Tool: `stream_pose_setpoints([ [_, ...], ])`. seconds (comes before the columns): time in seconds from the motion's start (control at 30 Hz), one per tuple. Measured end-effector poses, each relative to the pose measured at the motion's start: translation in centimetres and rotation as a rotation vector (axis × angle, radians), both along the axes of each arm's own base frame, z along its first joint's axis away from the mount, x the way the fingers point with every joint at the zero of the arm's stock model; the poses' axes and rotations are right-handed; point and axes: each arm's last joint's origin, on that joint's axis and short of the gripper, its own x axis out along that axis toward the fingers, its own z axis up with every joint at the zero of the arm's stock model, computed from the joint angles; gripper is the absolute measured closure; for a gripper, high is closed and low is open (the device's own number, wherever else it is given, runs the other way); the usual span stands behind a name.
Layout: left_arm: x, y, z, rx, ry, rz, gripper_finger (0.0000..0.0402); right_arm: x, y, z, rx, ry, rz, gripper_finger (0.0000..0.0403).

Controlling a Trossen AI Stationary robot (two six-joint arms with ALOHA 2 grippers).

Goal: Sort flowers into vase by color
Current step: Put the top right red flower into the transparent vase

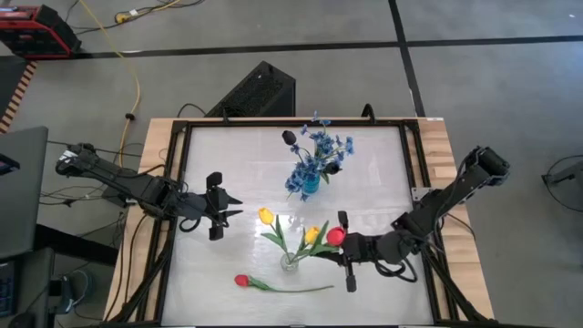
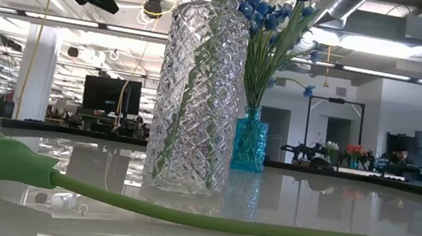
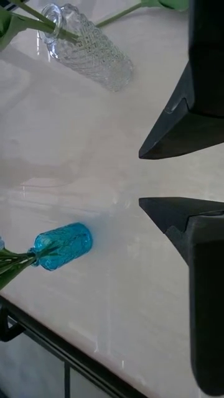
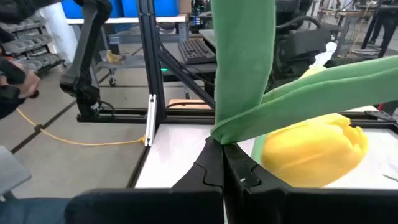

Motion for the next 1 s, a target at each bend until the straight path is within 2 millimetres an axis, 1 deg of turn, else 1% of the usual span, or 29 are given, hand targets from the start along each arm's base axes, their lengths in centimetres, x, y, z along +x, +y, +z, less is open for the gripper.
stream_pose_setpoints([
  [0.07, 0.0, 0.0, 0.0, 0.000, 0.000, 0.000, 0.0304, 0.1, -0.1, 0.0, -0.001, 0.002, -0.001, 0.0387],
  [0.27, 0.0, 0.0, 0.0, 0.000, 0.000, 0.000, 0.0304, 0.6, -0.9, -0.3, 0.006, 0.038, 0.054, 0.0364],
  [0.43, 0.0, 0.0, 0.0, 0.002, 0.002, -0.001, 0.0304, 1.1, -1.6, -0.4, 0.008, 0.047, 0.038, 0.0350],
  [0.57, 0.0, 0.0, 0.0, 0.003, 0.005, -0.001, 0.0304, 1.5, -2.3, -0.3, 0.017, 0.070, 0.077, 0.0331],
  [0.7, 0.0, 0.0, -0.1, 0.000, 0.009, -0.005, 0.0304, 1.8, -2.8, 0.3, 0.021, 0.136, 0.077, 0.0291],
  [0.87, 0.0, 0.0, -0.1, 0.000, 0.010, -0.009, 0.0304, 1.8, -3.3, 1.8, 0.017, 0.218, 0.079, 0.0221],
  [1.0, 0.0, 0.0, -0.1, 0.003, 0.011, -0.012, 0.0304, 1.4, -3.3, 3.3, 0.003, 0.305, 0.151, 0.0175],
])
